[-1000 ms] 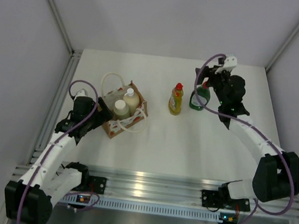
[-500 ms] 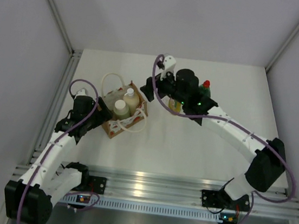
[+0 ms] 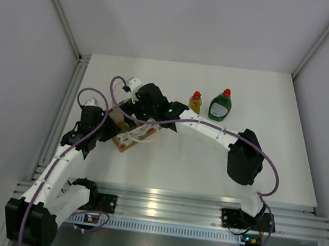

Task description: Take the personal care products out of the canvas bag

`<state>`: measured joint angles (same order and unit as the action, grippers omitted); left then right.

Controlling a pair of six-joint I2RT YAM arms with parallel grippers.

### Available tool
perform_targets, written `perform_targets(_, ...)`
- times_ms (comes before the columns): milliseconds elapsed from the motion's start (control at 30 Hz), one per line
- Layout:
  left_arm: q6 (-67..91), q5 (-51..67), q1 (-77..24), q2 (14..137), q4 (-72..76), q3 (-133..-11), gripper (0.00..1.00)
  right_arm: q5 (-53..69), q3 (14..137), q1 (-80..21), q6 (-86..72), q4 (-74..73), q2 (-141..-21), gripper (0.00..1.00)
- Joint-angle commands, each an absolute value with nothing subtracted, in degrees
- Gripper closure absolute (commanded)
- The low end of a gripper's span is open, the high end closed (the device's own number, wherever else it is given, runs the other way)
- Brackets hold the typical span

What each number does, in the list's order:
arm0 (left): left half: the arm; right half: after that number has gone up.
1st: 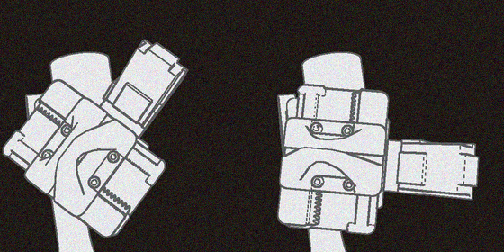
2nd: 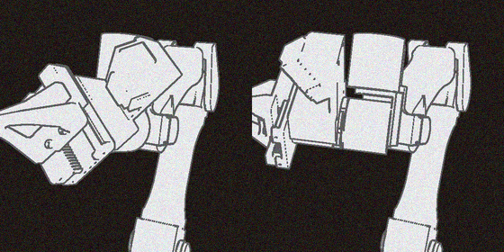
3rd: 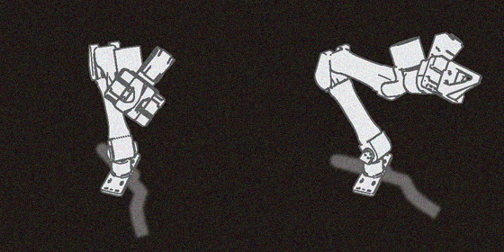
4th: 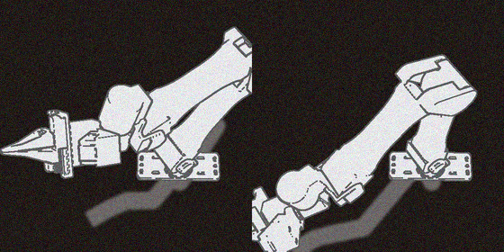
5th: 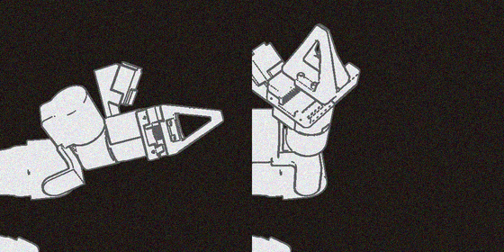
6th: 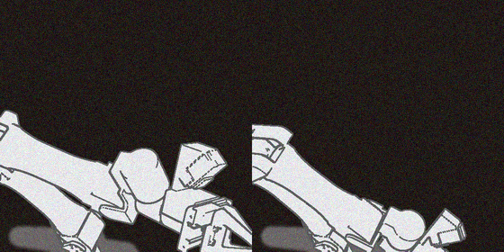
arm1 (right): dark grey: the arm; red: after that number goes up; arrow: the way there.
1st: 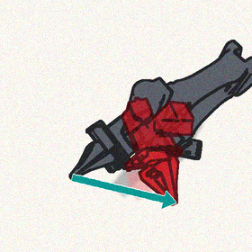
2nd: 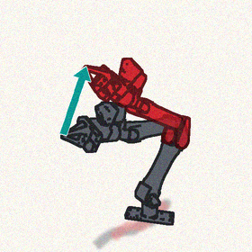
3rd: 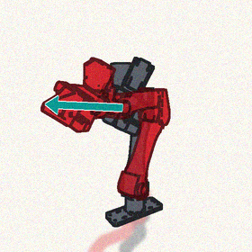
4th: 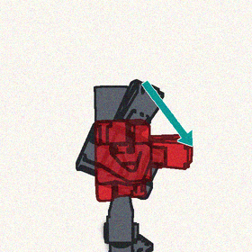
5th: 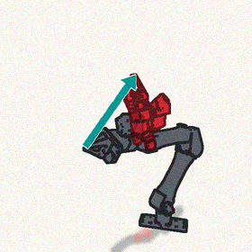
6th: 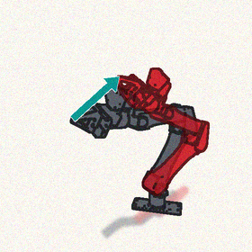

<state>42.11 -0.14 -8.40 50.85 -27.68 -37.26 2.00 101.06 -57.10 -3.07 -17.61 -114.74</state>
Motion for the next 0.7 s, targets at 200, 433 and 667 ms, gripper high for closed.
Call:
perform_targets(200, 42.10, -0.26, -8.44, 50.62, -26.98, -36.30, 0.71, -3.17, 109.25, -58.54, -3.95, -25.40, -119.88, 0.19)
perform_targets(433, 42.71, -0.26, -8.44, 50.54, -26.98, -36.83, 0.70, -1.23, 112.32, -59.15, -4.22, -27.68, -123.92, 0.23)
perform_targets(667, 43.42, -0.26, -8.44, 50.54, -26.89, -37.00, 0.73, -2.46, 114.43, -59.41, -4.48, -28.03, -126.56, 0.24)
